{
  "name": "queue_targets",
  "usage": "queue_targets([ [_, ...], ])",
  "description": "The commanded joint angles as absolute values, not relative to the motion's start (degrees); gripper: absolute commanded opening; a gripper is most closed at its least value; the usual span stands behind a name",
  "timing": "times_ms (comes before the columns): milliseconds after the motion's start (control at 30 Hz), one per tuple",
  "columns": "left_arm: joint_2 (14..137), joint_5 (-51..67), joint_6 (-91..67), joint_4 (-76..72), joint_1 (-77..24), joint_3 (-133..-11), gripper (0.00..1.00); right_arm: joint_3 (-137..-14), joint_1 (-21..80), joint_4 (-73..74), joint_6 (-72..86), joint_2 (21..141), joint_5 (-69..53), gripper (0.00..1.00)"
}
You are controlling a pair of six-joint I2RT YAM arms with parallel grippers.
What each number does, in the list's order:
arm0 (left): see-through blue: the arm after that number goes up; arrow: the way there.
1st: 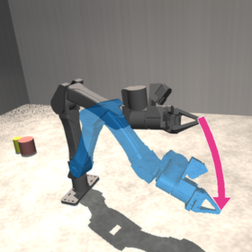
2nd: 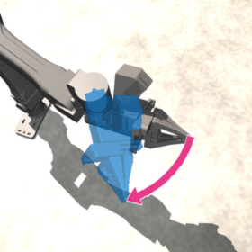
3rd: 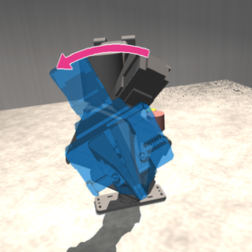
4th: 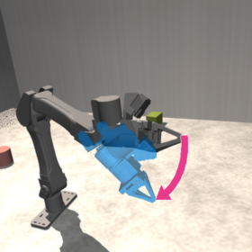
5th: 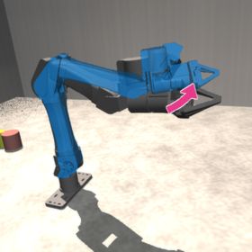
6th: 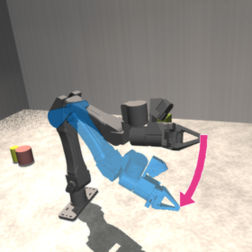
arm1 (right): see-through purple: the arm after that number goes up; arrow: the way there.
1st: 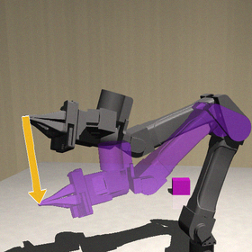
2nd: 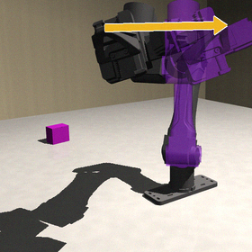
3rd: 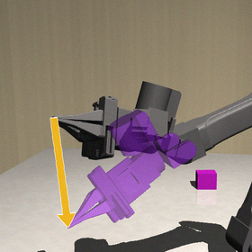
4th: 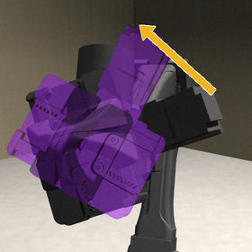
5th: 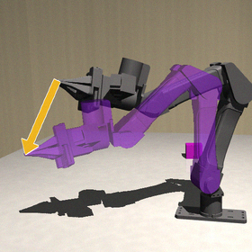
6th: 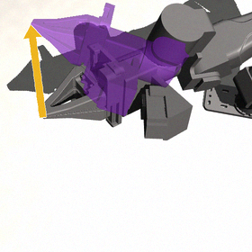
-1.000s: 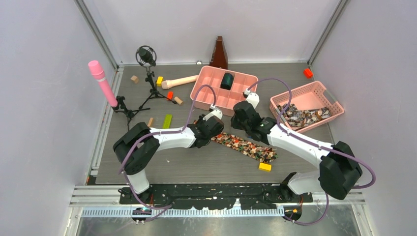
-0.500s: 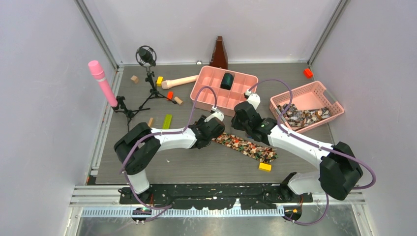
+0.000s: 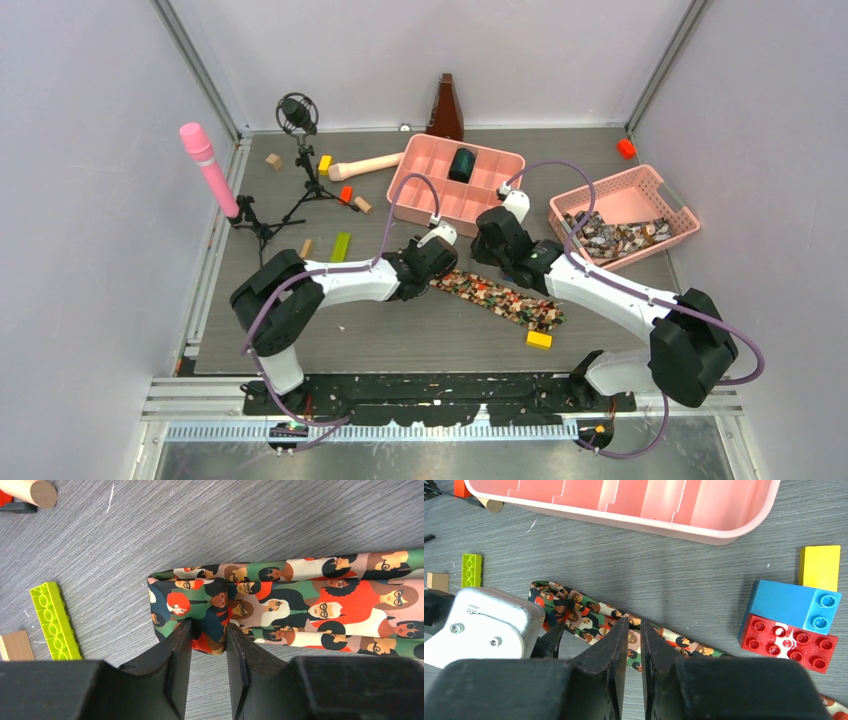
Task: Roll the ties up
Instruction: Roll the tie at the center of the board.
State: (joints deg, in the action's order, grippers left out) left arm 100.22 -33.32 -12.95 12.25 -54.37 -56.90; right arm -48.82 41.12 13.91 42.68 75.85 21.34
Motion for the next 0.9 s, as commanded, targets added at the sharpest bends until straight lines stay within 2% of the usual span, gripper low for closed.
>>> queue_targets([
  [0, 98.70, -28.08, -15.47, 13.26, -54.60, -57.31, 0.34, -49.16, 40.96, 12.92, 43.47, 74.59, 21.67, 0.22],
  [333, 94.26, -28.22, -15.30, 14.87, -53.14, -57.64, 0.58, -51.96, 40.47, 13.46, 41.48, 76.39, 19.75, 0.26],
  [633, 87.85, -27.57, -14.88, 14.91, -52.18, -56.57, 0.61, -54.69, 38.36, 12.96, 37.88, 78.00, 16.64, 0.50],
  [867, 83.57, -25.48, -16.44, 12.72, -50.27, -53.22, 0.59, -57.31, 37.44, 12.25, 33.70, 80.26, 12.14, 0.55],
])
